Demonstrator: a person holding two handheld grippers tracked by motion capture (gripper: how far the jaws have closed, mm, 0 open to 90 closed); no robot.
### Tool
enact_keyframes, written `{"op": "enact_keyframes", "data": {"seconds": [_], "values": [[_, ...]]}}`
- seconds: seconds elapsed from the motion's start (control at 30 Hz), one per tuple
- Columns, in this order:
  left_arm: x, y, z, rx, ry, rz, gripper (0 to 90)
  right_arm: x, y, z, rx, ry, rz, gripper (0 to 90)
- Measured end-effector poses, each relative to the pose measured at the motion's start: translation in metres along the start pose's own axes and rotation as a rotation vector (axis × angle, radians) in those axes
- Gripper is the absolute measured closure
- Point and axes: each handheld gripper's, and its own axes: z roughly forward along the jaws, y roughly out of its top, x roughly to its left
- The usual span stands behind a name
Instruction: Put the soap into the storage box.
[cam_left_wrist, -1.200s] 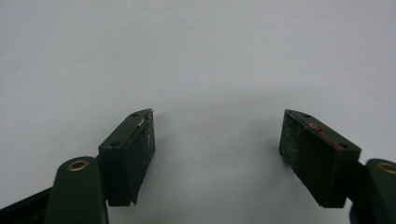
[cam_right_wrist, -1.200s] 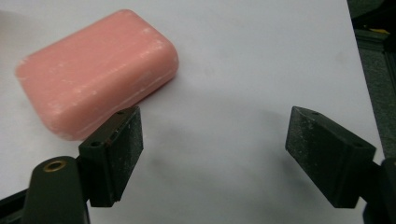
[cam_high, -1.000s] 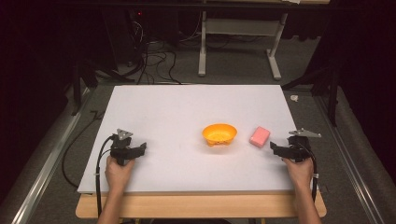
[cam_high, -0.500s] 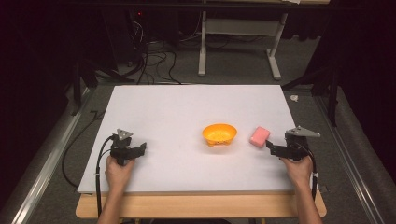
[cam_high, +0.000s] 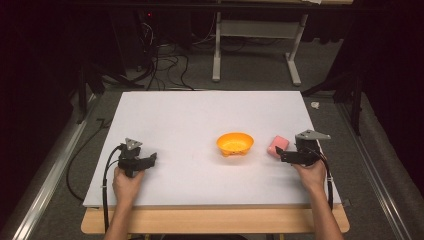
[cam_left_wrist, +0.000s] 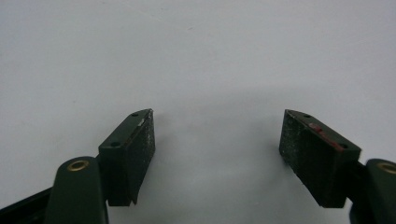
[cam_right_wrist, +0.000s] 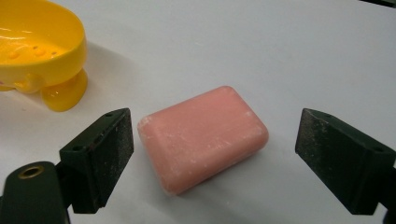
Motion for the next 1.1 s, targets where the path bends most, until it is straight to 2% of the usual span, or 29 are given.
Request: {"op": "enact_keyframes", "data": {"seconds": [0.07, 0.27, 0.37, 0.67, 0.83, 1.1], "values": [[0.000, 0.000, 0.000, 0.000, 0.000, 0.000, 27.2, 0.002, 0.002, 0.003, -0.004, 0.002, -0.008, 12.1], [0.000, 0.000, 0.000, 0.000, 0.000, -0.001, 27.2, 0.005, 0.006, 0.014, 0.030, 0.013, -0.027, 11.9], [0.000, 0.000, 0.000, 0.000, 0.000, 0.000, 27.2, 0.006, 0.008, 0.019, 0.043, -0.001, -0.045, 11.8], [0.000, 0.000, 0.000, 0.000, 0.000, 0.000, 27.2, 0.003, 0.008, 0.032, 0.066, 0.012, -0.031, 11.4], [0.000, 0.000, 0.000, 0.000, 0.000, 0.000, 27.2, 0.003, 0.008, 0.035, 0.062, 0.018, -0.025, 11.4], [0.000, 0.000, 0.000, 0.000, 0.000, 0.000, 27.2, 0.002, 0.004, 0.045, 0.099, 0.029, -0.006, 11.3]]}}
